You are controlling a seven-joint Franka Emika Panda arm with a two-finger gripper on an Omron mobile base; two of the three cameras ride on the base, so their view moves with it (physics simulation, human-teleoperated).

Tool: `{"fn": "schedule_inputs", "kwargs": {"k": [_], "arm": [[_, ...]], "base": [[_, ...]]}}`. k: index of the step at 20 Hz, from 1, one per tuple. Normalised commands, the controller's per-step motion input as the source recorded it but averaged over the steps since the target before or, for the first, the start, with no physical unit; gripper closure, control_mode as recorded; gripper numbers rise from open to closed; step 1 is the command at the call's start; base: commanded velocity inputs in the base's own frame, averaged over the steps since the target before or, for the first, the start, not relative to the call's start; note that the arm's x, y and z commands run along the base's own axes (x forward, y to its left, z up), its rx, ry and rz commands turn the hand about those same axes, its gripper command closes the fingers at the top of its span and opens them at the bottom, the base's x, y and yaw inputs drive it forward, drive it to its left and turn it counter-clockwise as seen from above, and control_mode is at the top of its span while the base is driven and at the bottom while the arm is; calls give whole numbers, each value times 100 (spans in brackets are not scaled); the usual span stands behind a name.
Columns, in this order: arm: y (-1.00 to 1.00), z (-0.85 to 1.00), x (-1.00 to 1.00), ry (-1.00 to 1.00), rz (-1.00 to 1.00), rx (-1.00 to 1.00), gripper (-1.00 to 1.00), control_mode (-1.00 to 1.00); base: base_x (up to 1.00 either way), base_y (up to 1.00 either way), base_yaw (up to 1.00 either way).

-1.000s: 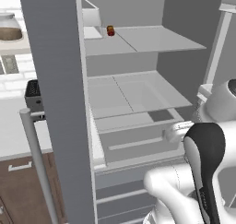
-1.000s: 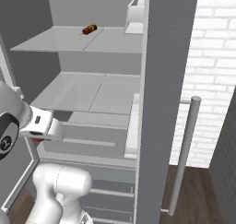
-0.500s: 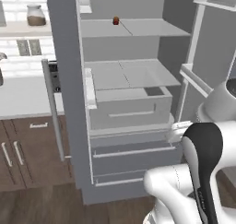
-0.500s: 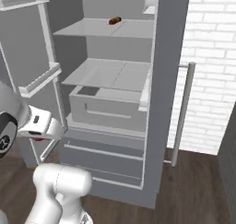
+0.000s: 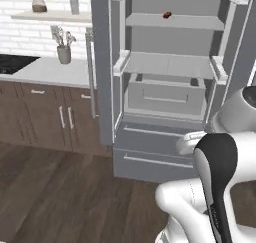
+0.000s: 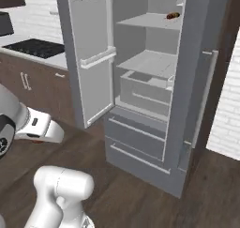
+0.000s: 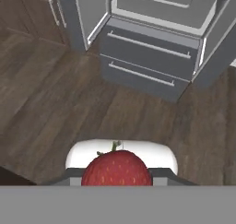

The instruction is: Take the strawberry from the fridge and place it on top of the pancake, located on the dining counter.

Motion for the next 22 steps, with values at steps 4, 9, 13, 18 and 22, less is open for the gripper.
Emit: {"fn": "schedule_inputs", "kwargs": {"k": [4, 9, 13, 18, 22], "arm": [[0, 0, 0, 0, 0, 0, 100, 100], [0, 0, 0, 0, 0, 0, 100, 100], [0, 0, 0, 0, 0, 0, 100, 100], [0, 0, 0, 0, 0, 0, 100, 100], [0, 0, 0, 0, 0, 0, 100, 100]], "base": [[-86, -45, 79], [-76, -22, 82], [-41, 12, 84], [-15, 59, 67], [0, 98, 54]]}}
